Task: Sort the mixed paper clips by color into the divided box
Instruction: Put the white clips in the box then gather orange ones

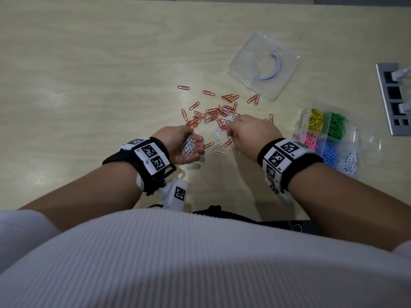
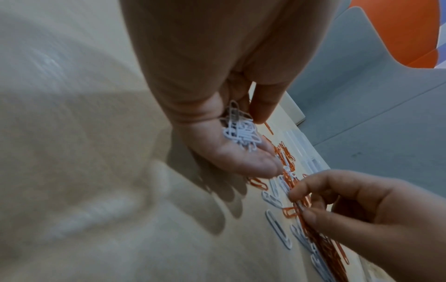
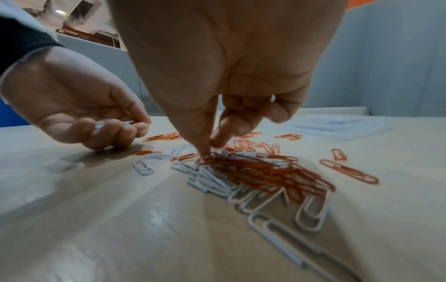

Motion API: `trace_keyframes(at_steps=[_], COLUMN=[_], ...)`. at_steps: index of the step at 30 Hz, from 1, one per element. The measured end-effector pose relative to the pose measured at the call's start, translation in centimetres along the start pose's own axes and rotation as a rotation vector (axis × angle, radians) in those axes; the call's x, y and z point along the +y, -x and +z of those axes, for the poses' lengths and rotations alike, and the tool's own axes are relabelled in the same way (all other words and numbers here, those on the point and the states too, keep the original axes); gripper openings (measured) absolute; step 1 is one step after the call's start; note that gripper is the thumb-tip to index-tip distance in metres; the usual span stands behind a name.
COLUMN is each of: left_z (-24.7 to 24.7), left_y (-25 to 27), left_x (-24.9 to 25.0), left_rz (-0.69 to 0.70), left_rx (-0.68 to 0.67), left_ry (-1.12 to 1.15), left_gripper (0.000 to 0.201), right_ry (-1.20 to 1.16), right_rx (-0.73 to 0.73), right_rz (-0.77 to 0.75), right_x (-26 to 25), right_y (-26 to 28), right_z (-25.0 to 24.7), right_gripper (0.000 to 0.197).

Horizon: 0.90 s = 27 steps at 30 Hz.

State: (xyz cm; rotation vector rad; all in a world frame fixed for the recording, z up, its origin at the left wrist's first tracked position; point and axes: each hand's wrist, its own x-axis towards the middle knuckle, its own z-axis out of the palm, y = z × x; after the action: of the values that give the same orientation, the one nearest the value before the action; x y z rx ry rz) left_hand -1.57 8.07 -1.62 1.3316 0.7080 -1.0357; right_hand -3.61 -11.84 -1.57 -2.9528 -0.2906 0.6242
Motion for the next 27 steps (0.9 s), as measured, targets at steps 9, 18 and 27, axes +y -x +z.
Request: trace_keyframes(at_steps=[9, 18, 27], left_z=[0.6, 0.7, 1.8], left_y=[-0.1, -0.2, 0.3], left_x=[0.1, 0.0, 0.1], left_rz=[-0.006, -0.012, 0.032], left_rx=[0.005, 0.017, -0.023], left_ry=[-0.018, -0.099, -0.104], left_gripper=[0.04, 0.039, 0.024], right_ry=[0.053, 0.1, -0.397], right_rx=[-0.115, -0.068, 0.098], right_rz=[-0.123, -0.139, -0.139], right_x=[-2.5, -3.6, -4.3], right_y=[1.4, 1.3, 0.2], right_z=[0.5, 0.6, -0.6], right_gripper=[0.02, 0.023, 0.006])
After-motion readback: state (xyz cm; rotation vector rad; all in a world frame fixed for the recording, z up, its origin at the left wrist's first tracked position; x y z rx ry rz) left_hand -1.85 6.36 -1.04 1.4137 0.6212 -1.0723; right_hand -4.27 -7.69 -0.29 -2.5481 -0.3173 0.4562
